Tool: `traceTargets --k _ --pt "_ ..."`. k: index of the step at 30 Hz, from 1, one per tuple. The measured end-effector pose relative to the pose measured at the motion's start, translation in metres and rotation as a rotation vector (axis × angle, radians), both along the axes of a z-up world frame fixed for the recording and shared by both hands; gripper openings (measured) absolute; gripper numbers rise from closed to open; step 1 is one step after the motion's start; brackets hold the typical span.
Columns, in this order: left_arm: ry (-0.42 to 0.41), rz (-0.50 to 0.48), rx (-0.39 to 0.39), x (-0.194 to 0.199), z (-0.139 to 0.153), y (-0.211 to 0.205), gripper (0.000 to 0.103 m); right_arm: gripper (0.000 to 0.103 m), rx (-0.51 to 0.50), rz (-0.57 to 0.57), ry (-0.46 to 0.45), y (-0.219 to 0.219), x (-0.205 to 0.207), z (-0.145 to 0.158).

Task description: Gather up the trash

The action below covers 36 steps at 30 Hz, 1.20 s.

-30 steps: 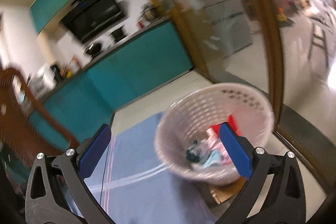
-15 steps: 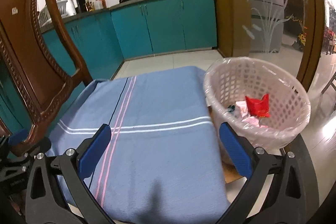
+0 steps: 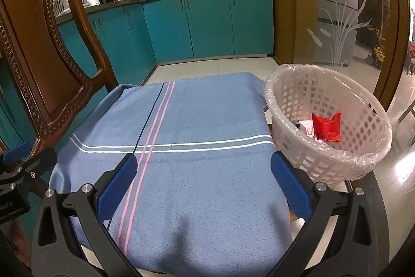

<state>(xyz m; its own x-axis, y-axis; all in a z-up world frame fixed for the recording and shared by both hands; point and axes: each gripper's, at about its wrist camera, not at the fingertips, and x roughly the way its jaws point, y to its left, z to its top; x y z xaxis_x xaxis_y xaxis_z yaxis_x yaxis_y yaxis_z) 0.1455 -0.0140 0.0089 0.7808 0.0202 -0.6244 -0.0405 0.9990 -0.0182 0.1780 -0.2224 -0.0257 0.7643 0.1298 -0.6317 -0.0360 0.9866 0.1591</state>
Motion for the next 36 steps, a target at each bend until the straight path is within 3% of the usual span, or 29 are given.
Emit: traceTargets --k 36 --pt "0.009 0.009 0.002 0.0049 -0.0023 0.0011 0.100 0.100 0.004 0.002 0.000 0.0007 -0.0005 -0.0014"
